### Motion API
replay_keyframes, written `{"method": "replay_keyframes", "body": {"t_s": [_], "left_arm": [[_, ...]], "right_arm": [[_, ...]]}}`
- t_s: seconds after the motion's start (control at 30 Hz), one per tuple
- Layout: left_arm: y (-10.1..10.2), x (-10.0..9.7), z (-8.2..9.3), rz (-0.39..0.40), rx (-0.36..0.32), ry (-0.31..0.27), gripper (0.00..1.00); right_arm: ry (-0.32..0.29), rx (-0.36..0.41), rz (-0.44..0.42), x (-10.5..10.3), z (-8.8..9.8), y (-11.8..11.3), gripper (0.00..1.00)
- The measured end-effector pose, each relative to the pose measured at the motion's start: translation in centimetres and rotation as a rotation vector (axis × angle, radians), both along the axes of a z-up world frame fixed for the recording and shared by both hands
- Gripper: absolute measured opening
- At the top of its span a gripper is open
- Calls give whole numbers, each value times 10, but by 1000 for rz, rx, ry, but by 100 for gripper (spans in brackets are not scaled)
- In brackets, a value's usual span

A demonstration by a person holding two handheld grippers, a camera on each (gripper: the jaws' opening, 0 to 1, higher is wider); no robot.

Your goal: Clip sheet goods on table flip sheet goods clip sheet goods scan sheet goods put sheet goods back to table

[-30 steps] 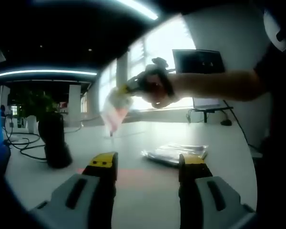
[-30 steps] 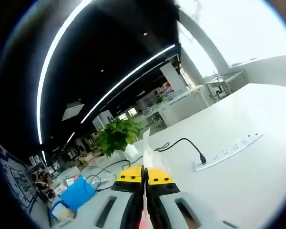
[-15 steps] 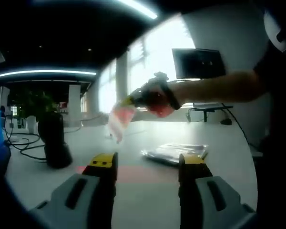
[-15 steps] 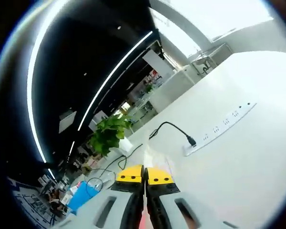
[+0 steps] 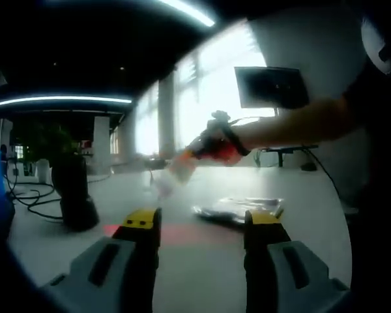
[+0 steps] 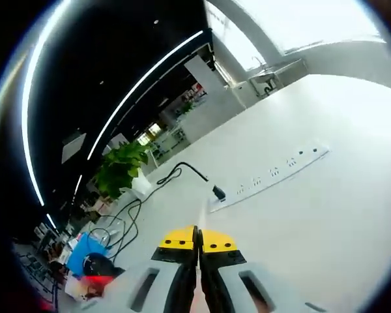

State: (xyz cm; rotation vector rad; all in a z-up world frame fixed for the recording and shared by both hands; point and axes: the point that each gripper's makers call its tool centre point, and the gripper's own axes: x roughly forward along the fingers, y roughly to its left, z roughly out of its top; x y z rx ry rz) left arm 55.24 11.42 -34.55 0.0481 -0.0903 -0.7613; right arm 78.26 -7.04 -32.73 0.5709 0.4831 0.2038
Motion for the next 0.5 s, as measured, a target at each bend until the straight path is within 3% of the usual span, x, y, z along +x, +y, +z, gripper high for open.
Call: {"method": "replay_keyframes", "body": {"t_s": [0.07,0.1,0.2,0.5], "left_arm": [[0,-1,1,-2,-1,-4,44],[0,-1,1,-2,-3,-6,44],[1,-1,3,0,-11,-8,44],[0,-2,3,-3,-10,-10,44]], "right_arm": [[15,-18,7,2,-6,-4,0],[18,-32,9,17,-6,-13,0],[47,-52,29,28,-21,-20,0],[60,-114,76,32,-44,-32,0]]}}
